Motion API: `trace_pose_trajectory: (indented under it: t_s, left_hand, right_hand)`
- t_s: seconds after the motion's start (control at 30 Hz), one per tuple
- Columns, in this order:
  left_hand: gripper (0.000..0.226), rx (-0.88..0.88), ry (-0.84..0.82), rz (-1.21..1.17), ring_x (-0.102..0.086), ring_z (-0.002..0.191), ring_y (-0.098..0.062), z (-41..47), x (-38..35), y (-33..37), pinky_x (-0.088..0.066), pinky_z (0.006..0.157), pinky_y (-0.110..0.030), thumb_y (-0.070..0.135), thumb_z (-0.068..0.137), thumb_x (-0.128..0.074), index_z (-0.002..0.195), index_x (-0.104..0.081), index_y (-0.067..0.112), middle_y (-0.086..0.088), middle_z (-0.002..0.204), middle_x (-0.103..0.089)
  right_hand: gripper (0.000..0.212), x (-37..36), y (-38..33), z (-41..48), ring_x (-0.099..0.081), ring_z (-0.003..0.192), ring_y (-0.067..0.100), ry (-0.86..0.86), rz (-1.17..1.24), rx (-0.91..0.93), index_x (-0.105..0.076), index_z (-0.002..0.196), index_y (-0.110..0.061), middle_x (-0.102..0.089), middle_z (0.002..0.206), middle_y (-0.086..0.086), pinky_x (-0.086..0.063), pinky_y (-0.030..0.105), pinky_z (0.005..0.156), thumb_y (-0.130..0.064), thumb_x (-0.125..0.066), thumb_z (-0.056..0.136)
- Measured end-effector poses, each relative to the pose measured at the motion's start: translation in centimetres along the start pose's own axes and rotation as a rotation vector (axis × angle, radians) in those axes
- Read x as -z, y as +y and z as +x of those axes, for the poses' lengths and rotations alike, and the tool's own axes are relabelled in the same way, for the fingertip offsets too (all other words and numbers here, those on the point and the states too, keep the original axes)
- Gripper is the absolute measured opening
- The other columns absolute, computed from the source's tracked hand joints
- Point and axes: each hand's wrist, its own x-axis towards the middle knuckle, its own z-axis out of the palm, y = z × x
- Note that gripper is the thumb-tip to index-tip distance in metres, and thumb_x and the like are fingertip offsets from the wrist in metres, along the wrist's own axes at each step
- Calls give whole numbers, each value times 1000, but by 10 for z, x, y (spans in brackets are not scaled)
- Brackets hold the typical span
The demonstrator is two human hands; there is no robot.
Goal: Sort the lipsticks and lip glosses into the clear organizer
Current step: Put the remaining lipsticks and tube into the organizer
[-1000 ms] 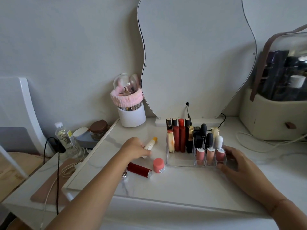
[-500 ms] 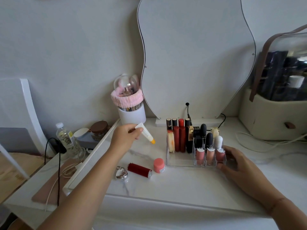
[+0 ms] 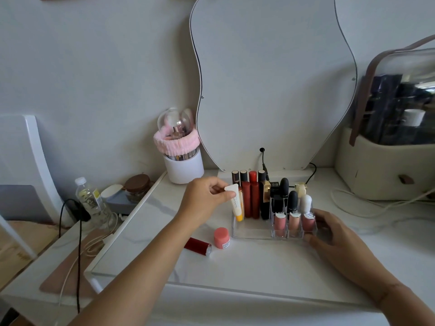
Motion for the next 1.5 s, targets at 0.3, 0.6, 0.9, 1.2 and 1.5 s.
trace_pose_trajectory:
  t_s: [0.3, 0.6, 0.9, 1.2, 1.5]
  left_hand:
    - [18, -41, 10, 89, -51, 53, 3, 2, -11, 1, -42, 53, -7, 13, 67, -80, 75, -69, 24, 7, 65, -64]
    - [17, -59, 20, 108, -51, 55, 2, 1, -11, 0, -44, 54, -9, 16, 67, -81, 79, -69, 19, 6, 68, -64]
    - [24, -53, -35, 71, -56, 62, -3, -4, -5, -4, -47, 60, -12, 19, 65, -83, 84, -69, 21, -1, 76, -68]
    - [43, 116, -393, 201, -58, 91, 5, -27, 75, -51, -39, 78, -15, 39, 59, -84, 99, -66, 38, 21, 95, -68]
    - [32, 176, -557, 331, -58, 75, 0, -37, 75, -69, -47, 73, -16, 31, 59, -86, 88, -71, 34, 13, 94, -62]
  right_hand:
    - [49, -1, 2, 1, -57, 101, 7, 0, 9, 1, -51, 123, -29, -60, 112, -9, -39, 20, 81, -23, -70, 78]
    - [50, -2, 5, 2, -57, 102, 6, -1, 16, 1, -51, 124, -30, -59, 112, -13, -40, 21, 82, -25, -70, 78]
    - [49, -2, 5, 1, -57, 101, 5, 0, 10, 11, -50, 122, -34, -59, 112, -13, -40, 21, 81, -26, -70, 78]
    - [51, -2, 6, 2, -57, 99, 9, 0, -24, 4, -50, 124, -30, -59, 112, -10, -40, 23, 79, -27, -70, 77]
    - [50, -1, 1, 0, -57, 100, 12, -2, -29, -1, -51, 124, -28, -60, 113, -7, -40, 26, 82, -27, -70, 78]
